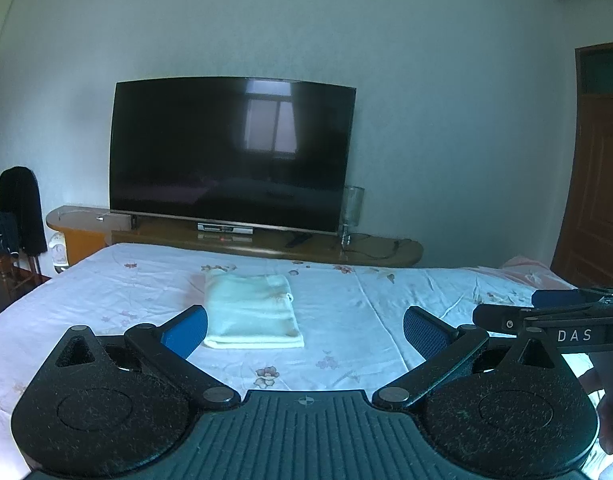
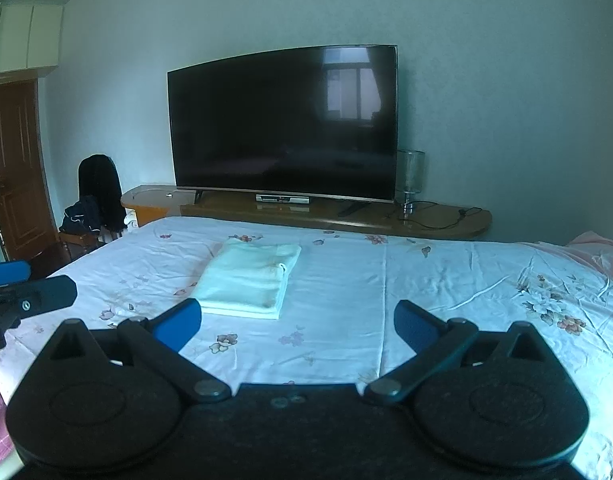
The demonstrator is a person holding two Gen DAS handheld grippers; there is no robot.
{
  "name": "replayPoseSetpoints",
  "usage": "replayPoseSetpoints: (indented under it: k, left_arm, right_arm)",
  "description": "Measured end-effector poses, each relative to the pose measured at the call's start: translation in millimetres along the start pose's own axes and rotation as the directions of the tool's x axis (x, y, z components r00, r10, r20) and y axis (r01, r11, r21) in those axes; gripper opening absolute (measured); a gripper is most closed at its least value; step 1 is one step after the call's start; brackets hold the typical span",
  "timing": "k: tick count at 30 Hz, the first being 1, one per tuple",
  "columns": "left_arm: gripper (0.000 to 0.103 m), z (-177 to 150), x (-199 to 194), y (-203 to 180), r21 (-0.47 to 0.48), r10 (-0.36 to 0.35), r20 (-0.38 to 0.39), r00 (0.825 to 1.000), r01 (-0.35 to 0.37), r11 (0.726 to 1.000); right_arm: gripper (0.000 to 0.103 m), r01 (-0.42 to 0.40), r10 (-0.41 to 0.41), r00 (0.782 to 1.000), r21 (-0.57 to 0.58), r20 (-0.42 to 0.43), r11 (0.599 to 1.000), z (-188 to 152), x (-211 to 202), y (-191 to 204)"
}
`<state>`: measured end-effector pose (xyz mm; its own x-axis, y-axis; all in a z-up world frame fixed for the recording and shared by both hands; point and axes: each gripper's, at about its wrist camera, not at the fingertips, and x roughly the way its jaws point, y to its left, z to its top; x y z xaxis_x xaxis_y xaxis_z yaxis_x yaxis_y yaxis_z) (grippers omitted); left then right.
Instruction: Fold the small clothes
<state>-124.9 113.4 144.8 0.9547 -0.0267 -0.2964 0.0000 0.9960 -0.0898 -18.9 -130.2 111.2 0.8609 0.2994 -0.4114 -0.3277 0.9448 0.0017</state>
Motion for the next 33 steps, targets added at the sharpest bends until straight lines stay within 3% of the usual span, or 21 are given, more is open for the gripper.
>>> replayPoseSetpoints:
  k: [33]
  left_arm:
    - [0.103,5.2,-2.5,0.0,0.021,0.023,-0.002,1.000,-0.022,1.000]
  right_arm:
    - [0.103,-0.019,0.019,1.000,-0.004,0.010,1.000,4.3,-6.6,1.5]
